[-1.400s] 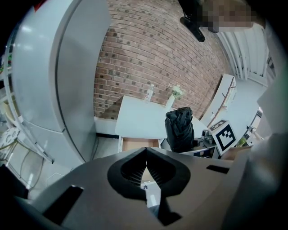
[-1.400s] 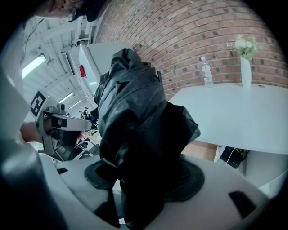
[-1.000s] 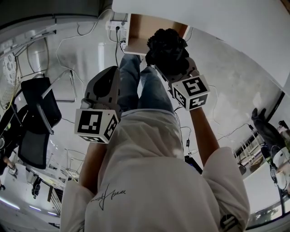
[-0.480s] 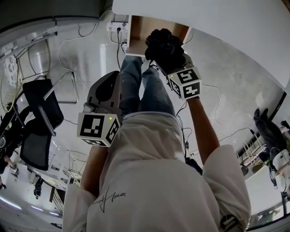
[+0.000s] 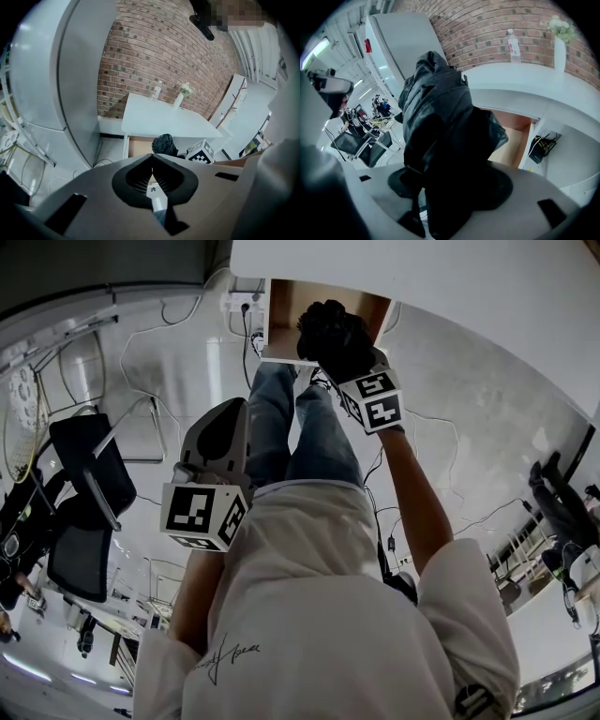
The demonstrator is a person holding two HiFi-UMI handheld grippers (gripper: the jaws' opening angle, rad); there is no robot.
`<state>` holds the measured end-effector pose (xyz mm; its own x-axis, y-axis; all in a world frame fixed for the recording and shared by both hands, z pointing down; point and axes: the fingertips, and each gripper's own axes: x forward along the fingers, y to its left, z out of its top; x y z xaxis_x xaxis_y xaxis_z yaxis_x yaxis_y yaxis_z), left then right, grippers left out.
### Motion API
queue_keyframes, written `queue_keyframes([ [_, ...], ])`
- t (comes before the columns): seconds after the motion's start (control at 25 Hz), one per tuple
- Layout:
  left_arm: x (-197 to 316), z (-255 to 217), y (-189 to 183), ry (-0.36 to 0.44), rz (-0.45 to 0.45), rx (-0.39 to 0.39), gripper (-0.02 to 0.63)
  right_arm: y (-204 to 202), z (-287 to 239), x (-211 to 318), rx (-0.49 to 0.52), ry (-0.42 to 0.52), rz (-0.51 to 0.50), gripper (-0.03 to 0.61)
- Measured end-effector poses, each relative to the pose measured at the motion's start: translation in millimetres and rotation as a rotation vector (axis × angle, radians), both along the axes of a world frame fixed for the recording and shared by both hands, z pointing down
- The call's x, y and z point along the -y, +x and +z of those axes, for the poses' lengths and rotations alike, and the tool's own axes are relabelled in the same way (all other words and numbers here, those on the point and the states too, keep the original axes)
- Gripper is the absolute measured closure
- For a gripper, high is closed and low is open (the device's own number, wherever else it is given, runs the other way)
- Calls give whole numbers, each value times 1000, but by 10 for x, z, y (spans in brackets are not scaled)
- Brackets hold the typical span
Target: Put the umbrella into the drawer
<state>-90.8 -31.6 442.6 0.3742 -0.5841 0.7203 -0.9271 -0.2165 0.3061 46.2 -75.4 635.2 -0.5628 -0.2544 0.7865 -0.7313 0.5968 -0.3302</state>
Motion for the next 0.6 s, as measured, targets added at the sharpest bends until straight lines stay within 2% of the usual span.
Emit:
queue_keyframes([
  [0.6, -33, 126, -99, -29, 6, -22, 595, -13, 452, 98, -77, -7, -32, 291],
])
